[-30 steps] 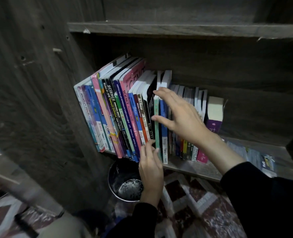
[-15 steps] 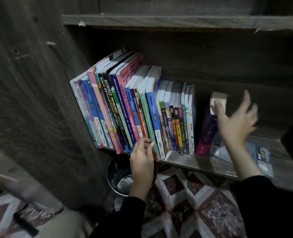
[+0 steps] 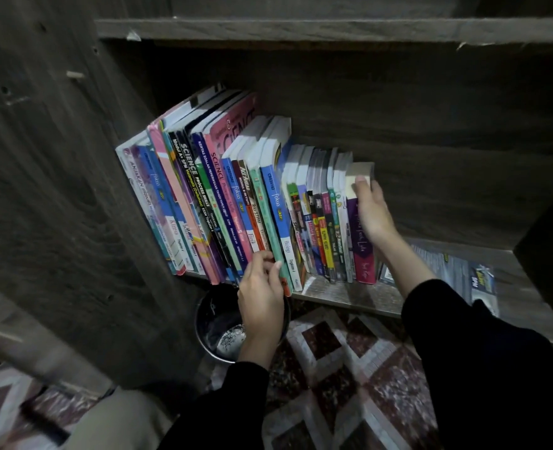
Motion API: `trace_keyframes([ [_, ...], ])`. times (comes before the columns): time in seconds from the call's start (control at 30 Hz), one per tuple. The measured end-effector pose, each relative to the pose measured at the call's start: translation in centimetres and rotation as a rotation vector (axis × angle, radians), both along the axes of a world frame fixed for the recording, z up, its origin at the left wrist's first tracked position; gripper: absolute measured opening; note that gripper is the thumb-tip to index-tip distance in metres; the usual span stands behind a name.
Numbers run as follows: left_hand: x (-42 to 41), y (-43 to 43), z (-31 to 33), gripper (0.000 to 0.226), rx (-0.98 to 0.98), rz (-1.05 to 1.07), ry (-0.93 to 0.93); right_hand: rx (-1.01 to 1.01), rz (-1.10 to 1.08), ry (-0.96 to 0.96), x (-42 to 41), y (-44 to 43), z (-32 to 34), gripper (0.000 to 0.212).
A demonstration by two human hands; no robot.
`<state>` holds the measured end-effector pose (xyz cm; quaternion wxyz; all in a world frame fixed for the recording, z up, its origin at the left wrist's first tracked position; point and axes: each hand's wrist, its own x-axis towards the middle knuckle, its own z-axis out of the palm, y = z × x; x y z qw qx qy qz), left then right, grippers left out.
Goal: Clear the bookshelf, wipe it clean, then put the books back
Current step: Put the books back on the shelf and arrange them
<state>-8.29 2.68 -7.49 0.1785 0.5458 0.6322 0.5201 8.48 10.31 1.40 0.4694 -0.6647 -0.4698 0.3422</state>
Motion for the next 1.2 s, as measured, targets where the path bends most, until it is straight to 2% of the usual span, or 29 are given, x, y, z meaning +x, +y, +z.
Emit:
trace_keyframes([
  [0.07,0.0,-0.1,0.8,0.021,0.014,-0.001,0.007,-0.004,-0.035,-0.021,0.0,-0.1,0.2,0.062],
  [0.1,0.0,-0.1,1.4,0.028,0.025,0.001,-0.002,0.010,-0.071,-0.092,-0.1,-0.2,0.3,0.062],
  [0.13,-0.1,0.0,2.2,0.036,0.042,0.000,-0.012,0.054,-0.109,-0.217,-0.3,-0.5,0.6,0.061],
  [0.2,-0.4,0.1,4.0,0.050,0.110,-0.009,-0.014,0.293,-0.104,-0.464,-1.6,-1.4,1.6,0.060],
  [0.27,-0.7,0.2,5.8,0.055,0.211,-0.004,0.018,0.535,0.106,-0.552,-3.9,-2.1,3.4,0.061],
  [0.3,-1.0,0.3,6.7,0.055,0.258,-0.001,0.047,0.593,0.255,-0.599,-5.1,-2.4,4.3,0.062],
  [0.4,-1.2,0.7,8.1,0.056,0.284,-0.002,0.123,0.559,0.596,-0.813,-6.7,-2.3,5.7,0.061],
  [0.53,-2.7,0.6,9.1,0.051,0.215,-0.090,0.212,0.511,0.700,-0.812,-5.7,-1.7,6.0,0.052],
  [0.7,-3.2,0.7,10.1,0.074,0.041,-0.094,0.553,0.484,0.705,-0.845,-5.7,-1.7,5.8,0.057],
  [1.1,-2.9,1.6,10.5,0.084,-0.036,-0.055,0.502,0.498,0.684,-0.841,-5.6,-2.0,5.5,0.062],
  [1.2,-2.7,1.8,11.0,0.081,-0.033,-0.058,0.484,0.507,0.675,-0.851,-5.6,-1.9,5.3,0.061],
])
